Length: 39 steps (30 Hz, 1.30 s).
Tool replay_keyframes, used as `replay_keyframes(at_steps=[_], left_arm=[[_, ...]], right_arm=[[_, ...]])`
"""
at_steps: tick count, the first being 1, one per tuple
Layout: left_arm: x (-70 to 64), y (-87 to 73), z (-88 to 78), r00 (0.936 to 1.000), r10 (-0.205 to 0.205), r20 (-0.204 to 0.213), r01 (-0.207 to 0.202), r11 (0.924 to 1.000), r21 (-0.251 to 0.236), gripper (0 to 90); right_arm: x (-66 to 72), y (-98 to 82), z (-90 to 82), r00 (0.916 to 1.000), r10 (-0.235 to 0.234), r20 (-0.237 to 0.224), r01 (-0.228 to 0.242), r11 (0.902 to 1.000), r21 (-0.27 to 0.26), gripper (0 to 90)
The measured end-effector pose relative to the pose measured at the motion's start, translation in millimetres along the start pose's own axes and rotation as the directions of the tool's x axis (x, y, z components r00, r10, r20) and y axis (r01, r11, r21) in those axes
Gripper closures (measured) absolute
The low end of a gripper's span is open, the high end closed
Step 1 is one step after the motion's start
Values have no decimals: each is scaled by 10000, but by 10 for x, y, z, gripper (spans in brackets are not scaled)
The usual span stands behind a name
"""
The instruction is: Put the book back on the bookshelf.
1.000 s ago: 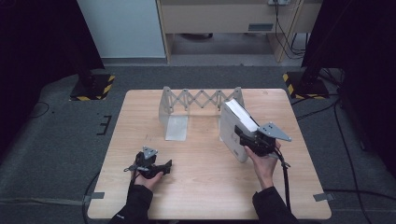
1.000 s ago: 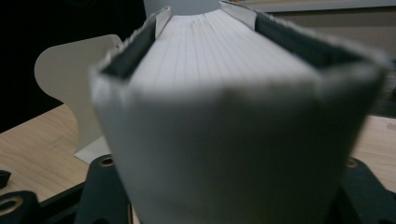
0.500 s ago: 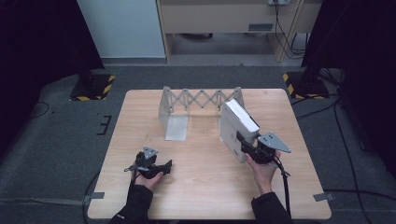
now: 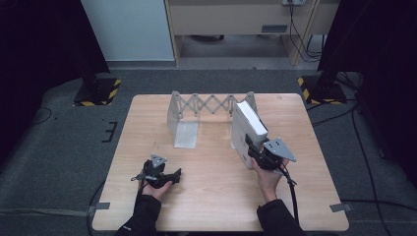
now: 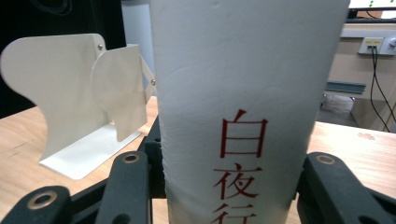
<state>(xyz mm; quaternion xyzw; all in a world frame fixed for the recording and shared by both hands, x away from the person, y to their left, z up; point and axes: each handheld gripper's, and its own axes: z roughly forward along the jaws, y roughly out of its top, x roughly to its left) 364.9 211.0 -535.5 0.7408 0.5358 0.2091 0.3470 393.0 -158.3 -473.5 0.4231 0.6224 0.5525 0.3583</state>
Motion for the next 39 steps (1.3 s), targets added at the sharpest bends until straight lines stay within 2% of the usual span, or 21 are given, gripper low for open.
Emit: replay_keyframes(at_steps=[7,13,23,30,35,39], left_arm=[[-12,3,7,9999,161,-34,-161,9998,69,137],[-60,11,32,9973,720,-131,-715,9968,344,96],[-57,10,32,9968,801,-31,-799,9960,399,77],[-53,3,32,9969,787,-49,-783,9954,550,16],[-44,-12,15,9973,729,-95,-723,9958,558,10],[-7,-35,-15,9977,653,-168,-642,9964,552,13]], right_arm=[[8,30,148,9999,-4,148,3,10000,70,531],[12,38,182,9999,-128,22,127,9997,185,520],[6,16,117,9998,-43,-173,47,9998,203,499],[-27,-41,-15,9989,91,-452,-80,9996,257,493],[-10,-50,-34,9991,-258,-330,265,9995,185,520],[26,-57,-22,9995,-313,-72,313,9995,87,530]])
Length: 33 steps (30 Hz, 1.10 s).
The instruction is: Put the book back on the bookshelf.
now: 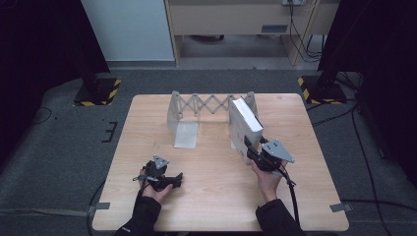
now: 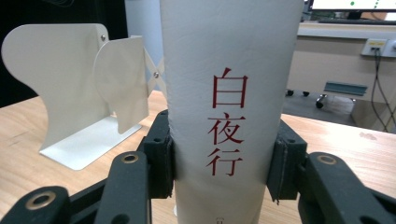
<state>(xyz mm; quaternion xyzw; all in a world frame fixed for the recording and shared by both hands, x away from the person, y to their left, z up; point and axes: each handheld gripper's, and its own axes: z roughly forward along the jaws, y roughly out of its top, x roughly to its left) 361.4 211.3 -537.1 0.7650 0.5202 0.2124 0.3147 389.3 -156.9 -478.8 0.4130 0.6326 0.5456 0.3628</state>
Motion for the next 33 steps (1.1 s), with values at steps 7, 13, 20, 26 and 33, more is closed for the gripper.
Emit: replay_keyframes(at_steps=[7,13,20,26,33], left_arm=[[90,-34,-36,9996,-204,-182,203,9998,-40,22],[94,-35,-36,9998,-145,-170,145,9999,-1,16],[95,-33,-32,9998,-145,-156,145,9999,1,11],[95,-33,-32,9998,-150,-155,150,9999,-2,11],[97,-32,-32,9998,-135,-156,135,9999,10,10]], right_arm=[[32,6,82,9998,-14,190,17,9999,-143,533],[66,39,261,9991,10,425,-7,10000,-82,532],[58,49,290,9991,196,365,-198,9998,44,512],[12,0,171,9995,318,34,-319,9993,185,496],[8,-40,98,9998,172,-60,-172,9998,79,530]])
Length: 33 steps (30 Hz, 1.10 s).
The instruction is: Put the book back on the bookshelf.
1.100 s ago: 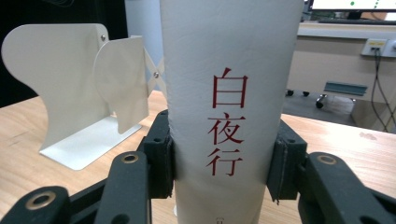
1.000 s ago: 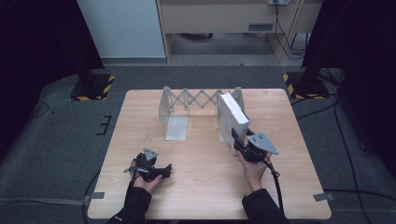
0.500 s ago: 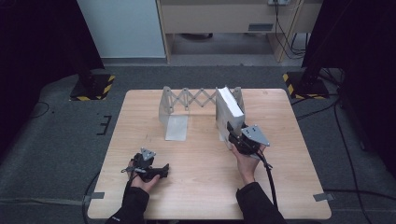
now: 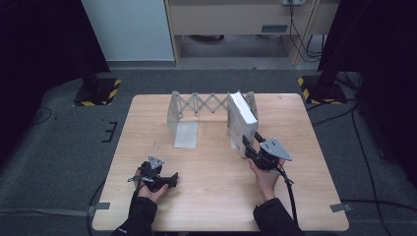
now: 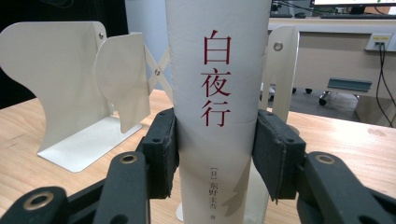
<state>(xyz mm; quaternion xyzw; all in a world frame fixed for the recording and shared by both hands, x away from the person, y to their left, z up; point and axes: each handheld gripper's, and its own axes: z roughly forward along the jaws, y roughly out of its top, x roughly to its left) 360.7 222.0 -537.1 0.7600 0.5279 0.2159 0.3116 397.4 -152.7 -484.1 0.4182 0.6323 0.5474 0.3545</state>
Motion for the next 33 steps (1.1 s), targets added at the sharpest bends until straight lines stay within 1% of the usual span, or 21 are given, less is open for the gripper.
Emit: replay_keyframes(at_steps=[3,7,8,10,14,16,17,20,21,22,25,27,28,29,31,33], left_arm=[[0,0,0,10000,2,0,-2,10000,1,10],[0,0,0,10000,6,1,-6,10000,3,10],[0,0,0,10000,5,0,-5,10000,4,10],[0,0,0,10000,2,1,-2,10000,2,10],[0,0,0,10000,8,3,-8,10000,7,10],[0,0,0,10000,7,4,-7,10000,5,10],[0,0,0,10000,5,5,-5,10000,3,10],[0,-1,0,10000,4,4,-4,10000,2,9],[0,-1,0,10000,4,4,-4,10000,2,9],[-1,0,0,10000,3,4,-3,10000,2,10],[0,0,0,10000,5,4,-5,10000,3,10],[0,0,0,10000,6,4,-6,10000,2,9],[0,0,0,10000,6,4,-6,10000,2,9],[0,0,1,10000,10,1,-10,10000,6,9],[0,0,1,10000,10,3,-10,10000,6,9],[0,0,1,10000,10,1,-10,10000,6,9]], right_arm=[[31,14,26,10000,-86,4,86,10000,37,533],[56,12,57,9999,-32,156,33,10000,-18,534],[69,14,92,9996,22,281,-21,10000,-37,535],[81,27,138,9993,43,366,-43,10000,7,534],[105,42,227,9990,93,433,-94,10000,31,531],[105,44,243,9990,130,434,-132,9999,48,529],[98,51,264,9990,184,410,-186,9998,66,526],[73,48,254,9997,160,193,-162,9998,118,518],[73,48,254,9997,160,193,-162,9998,118,518],[50,42,229,9998,207,21,-207,9997,164,518],[20,19,182,9995,191,-237,-186,9996,223,524],[-4,-7,143,9992,203,-337,-196,9996,205,565],[-4,-7,143,9992,203,-337,-196,9996,205,565],[-40,-34,118,9987,264,-431,-254,9994,239,607],[-46,-38,122,9982,353,-476,-343,9992,209,611],[-28,-33,133,9984,314,-464,-302,9992,244,613]])
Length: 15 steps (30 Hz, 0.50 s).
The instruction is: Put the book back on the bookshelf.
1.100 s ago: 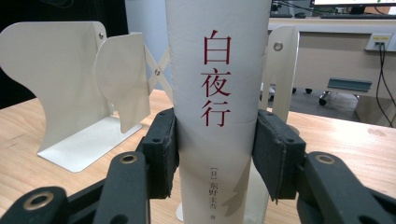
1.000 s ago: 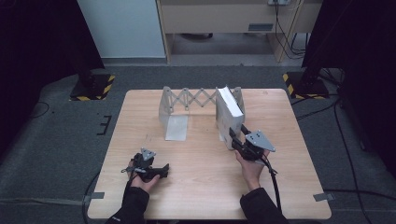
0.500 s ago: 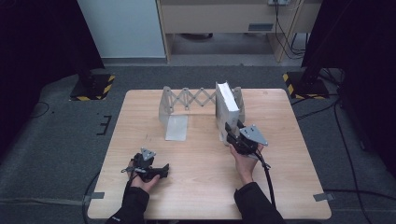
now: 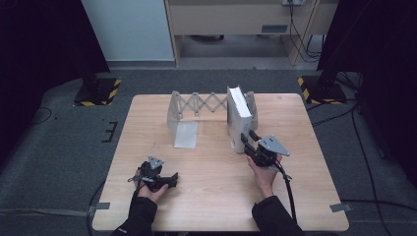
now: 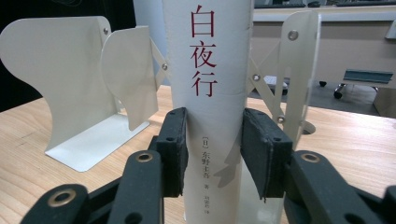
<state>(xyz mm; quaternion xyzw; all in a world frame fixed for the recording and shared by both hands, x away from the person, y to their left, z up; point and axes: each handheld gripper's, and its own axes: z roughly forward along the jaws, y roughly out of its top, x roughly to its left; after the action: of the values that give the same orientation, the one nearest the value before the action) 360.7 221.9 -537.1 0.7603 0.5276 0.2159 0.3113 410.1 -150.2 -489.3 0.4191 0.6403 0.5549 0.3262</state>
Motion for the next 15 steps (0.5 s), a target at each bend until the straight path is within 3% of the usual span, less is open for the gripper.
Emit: replay_keyframes(at_steps=[8,15], left_arm=[[0,0,0,10000,-9,8,9,10000,-7,9],[0,0,0,10000,-10,10,10,10000,-7,9]], right_arm=[[152,26,126,9999,-104,-98,106,9998,143,651],[182,44,182,10000,-89,6,89,9997,215,644]])
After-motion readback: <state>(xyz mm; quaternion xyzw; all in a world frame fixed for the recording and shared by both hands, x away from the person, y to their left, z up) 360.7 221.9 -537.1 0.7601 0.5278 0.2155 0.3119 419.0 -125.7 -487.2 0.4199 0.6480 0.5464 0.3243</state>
